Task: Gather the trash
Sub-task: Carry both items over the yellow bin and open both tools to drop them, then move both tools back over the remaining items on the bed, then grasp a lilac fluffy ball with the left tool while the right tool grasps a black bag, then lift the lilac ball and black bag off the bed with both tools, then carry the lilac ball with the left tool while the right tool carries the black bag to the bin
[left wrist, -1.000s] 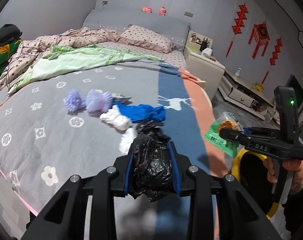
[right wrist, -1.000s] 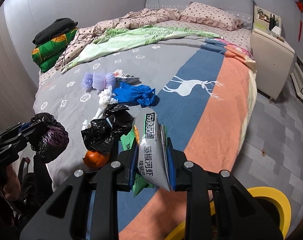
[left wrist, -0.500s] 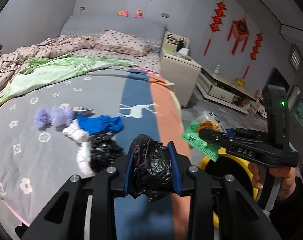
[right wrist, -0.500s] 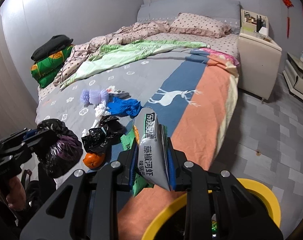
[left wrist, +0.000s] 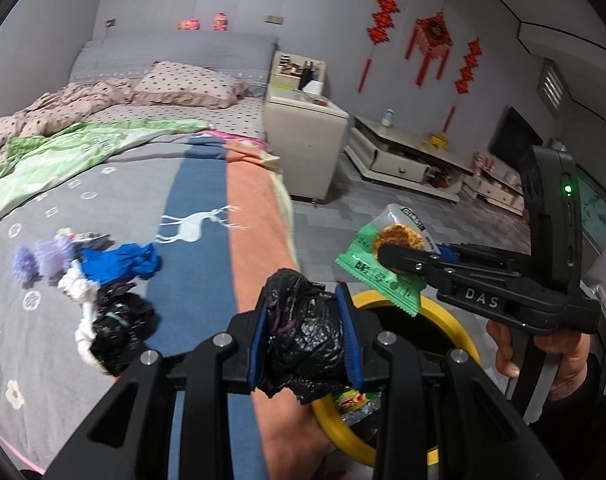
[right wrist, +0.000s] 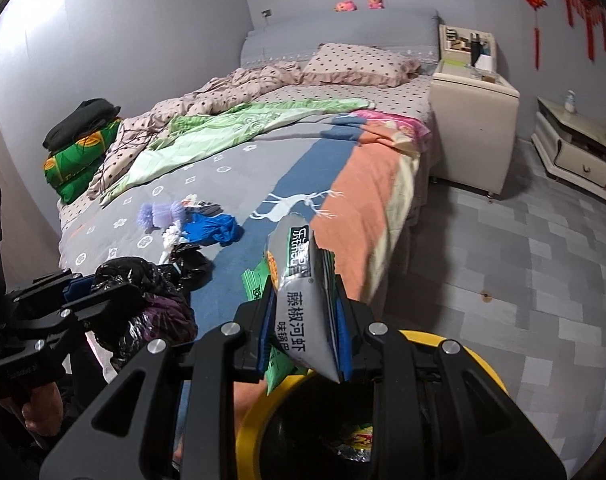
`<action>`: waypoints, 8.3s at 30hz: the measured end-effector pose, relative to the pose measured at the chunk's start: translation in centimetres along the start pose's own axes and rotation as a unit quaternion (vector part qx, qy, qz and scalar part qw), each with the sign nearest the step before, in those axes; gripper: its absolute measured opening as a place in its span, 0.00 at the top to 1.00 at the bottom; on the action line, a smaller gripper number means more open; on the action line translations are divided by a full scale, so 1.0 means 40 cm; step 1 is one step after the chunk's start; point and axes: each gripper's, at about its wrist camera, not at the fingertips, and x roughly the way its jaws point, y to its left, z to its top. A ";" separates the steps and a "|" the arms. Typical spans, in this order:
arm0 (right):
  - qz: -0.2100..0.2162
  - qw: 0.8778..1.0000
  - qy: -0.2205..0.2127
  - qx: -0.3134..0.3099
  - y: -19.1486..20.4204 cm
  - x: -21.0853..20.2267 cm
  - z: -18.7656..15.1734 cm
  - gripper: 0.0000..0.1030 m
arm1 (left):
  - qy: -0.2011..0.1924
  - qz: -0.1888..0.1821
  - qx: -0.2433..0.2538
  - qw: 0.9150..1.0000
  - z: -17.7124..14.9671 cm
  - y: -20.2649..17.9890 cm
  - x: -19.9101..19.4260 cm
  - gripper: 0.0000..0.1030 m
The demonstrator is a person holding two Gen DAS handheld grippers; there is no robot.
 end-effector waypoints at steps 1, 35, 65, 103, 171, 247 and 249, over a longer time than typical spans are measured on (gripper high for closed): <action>-0.002 1.000 0.000 0.002 -0.006 -0.004 -0.003 0.75 | 0.001 -0.004 0.002 1.000 0.001 -0.011 0.004 0.71; -0.069 0.994 0.056 0.070 -0.196 -0.039 -0.130 0.67 | 0.087 -0.061 0.041 0.994 -0.079 -0.173 0.149 0.70; -0.037 0.997 -0.030 0.067 -0.137 -0.033 -0.017 0.46 | 0.034 0.007 0.019 0.999 -0.041 -0.022 0.072 0.19; 0.107 0.981 0.126 -0.100 0.402 0.553 0.076 0.38 | 0.015 0.244 -0.155 0.957 0.029 0.839 0.025 0.18; 0.124 0.978 0.125 -0.114 0.499 0.538 0.110 0.78 | -0.003 0.202 -0.211 0.956 -0.039 0.939 0.005 0.70; -0.024 0.999 -0.029 0.023 -0.076 -0.148 -0.025 0.77 | 0.037 0.002 0.013 0.999 -0.012 0.056 0.065 0.70; -0.031 0.999 -0.031 0.029 -0.099 -0.162 -0.041 0.77 | 0.046 -0.004 0.026 0.999 -0.021 0.020 0.080 0.70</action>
